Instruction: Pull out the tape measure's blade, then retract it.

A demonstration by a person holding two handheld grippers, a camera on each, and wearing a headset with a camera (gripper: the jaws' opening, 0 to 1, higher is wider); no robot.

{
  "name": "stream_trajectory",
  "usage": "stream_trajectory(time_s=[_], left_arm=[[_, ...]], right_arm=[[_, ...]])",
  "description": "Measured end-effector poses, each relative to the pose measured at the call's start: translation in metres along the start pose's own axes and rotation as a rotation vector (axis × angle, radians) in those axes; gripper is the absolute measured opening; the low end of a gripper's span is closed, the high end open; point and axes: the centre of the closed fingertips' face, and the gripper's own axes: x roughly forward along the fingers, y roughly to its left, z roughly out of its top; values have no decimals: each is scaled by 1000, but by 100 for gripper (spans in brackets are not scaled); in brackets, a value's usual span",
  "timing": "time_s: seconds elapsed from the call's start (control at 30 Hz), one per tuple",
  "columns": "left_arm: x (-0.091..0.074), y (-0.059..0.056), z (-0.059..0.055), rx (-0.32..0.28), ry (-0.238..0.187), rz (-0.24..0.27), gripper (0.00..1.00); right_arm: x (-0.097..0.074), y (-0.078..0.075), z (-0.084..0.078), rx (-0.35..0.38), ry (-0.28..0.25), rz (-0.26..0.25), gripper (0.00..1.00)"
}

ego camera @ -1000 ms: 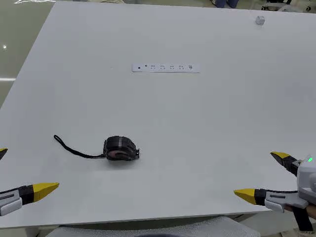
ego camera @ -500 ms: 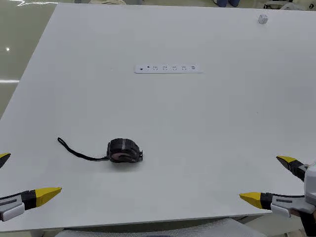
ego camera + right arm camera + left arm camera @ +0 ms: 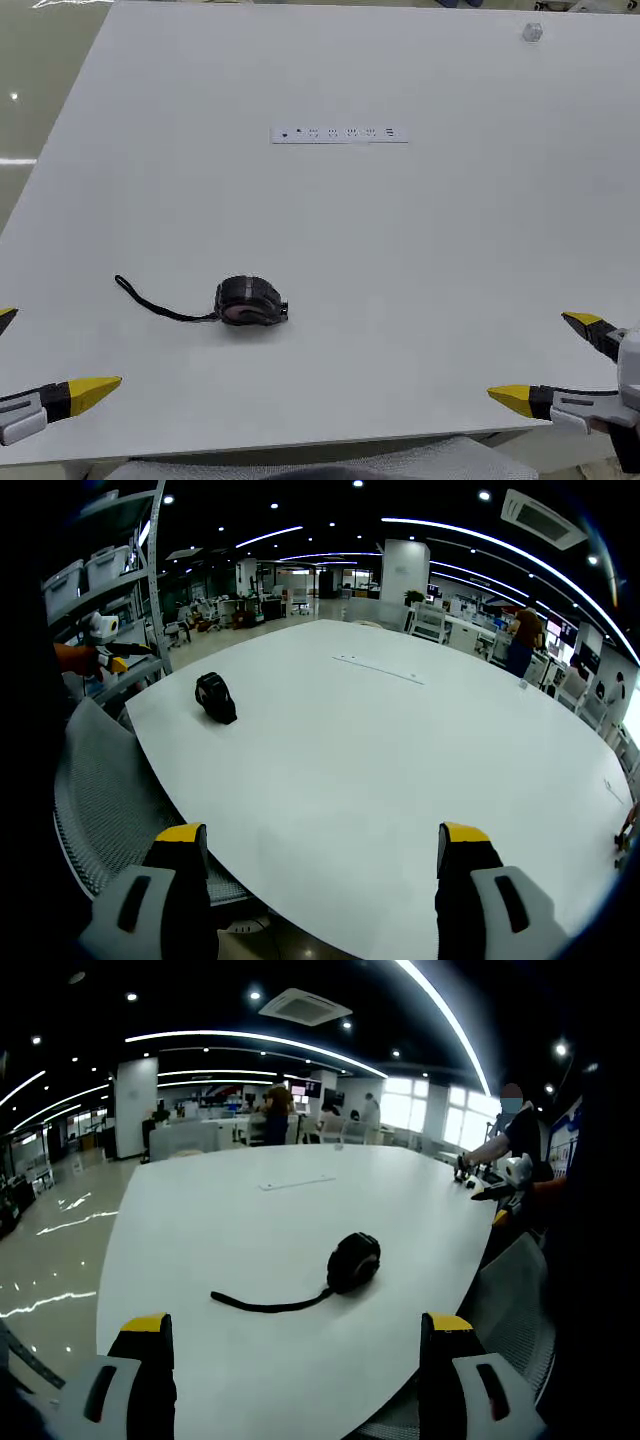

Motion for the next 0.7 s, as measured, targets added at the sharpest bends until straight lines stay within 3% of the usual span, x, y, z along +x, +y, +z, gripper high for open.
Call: stream_trajectory(time_s=[0.4,0.7], left_arm=[[1,-6,0,24,16,-9,99],[12,-9,16,79,24,-44,97]], right_arm=[[2,0,-4,-3,0,11,97],[5,2,0,-19,1,24,96]])
